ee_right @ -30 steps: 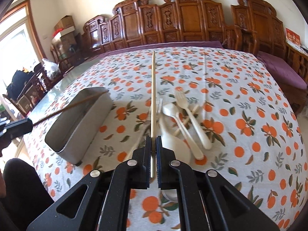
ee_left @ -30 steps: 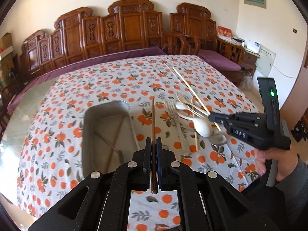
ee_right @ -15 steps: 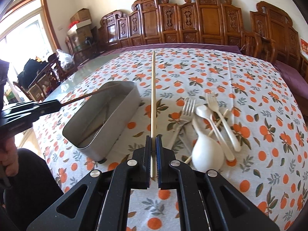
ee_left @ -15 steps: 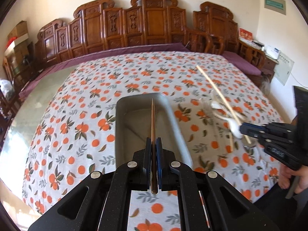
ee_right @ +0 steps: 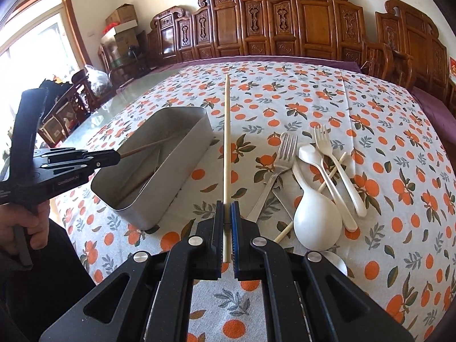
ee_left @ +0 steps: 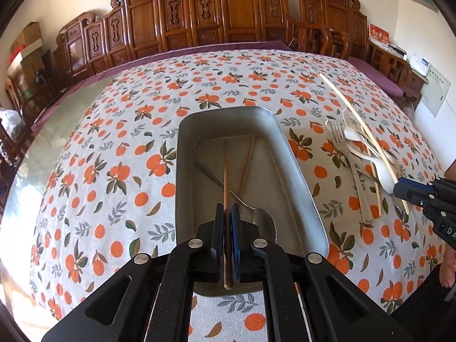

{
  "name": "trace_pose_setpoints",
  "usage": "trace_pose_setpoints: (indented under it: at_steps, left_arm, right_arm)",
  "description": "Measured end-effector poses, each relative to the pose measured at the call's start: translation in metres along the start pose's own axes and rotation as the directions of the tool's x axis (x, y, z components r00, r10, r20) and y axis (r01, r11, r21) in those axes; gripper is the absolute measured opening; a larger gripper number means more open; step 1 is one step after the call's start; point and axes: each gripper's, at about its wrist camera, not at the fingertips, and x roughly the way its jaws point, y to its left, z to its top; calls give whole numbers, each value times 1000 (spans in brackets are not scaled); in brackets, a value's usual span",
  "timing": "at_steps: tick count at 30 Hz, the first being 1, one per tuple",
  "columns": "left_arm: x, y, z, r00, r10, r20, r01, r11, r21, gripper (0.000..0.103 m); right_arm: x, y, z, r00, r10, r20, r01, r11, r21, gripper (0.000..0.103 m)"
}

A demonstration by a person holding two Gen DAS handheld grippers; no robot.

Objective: Organize utensils
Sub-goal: 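Carry the chopstick into the tray and open the left tool while the right tool holds its chopstick, then carry the chopstick over the metal tray and release it with the right tool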

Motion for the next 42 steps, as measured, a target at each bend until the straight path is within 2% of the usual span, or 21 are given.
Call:
trace_pose_setpoints:
  at_steps: [8,10,12,16,18,26,33,42]
  left_arm:
    - [6,0,-1,1000,-11,-13,11,1000,7,6]
    - [6,2,-2,1000,-12,-10,12,1000,1,12]
    - [2,4,-3,1000,-13,-2,13,1000,-5,24]
    - [-5,10,-3,1000,-24,9,24,999,-22,27]
    - [-12,12,-4,999,-30,19,31,999,-28,36]
    - [-46,23,-3,997,-39,60,40,999,-30,47]
    - [-71,32,-3,996,-50,79,52,998,-33,51]
    - [-94,51,7,993,-65,95,70,996,-47,52]
  right_arm:
    - [1,3,-1,1000,2,-7,-2,1000,-7,6]
    - [1,4,-1,1000,5,-7,-5,1000,-6,6]
    - [1,5,-1,1000,6,-6,-6,1000,-7,6]
    - [0,8,-1,1000,13,-6,-13,1000,-5,6]
    - [0,12,-1,1000,17,-8,-17,1000,-9,6]
    - [-5,44,6,998,62,-21,-62,997,-39,6]
    - [2,67,21,995,95,-35,-96,995,-8,6]
    - [26,93,46,990,91,-108,-92,996,-2,6]
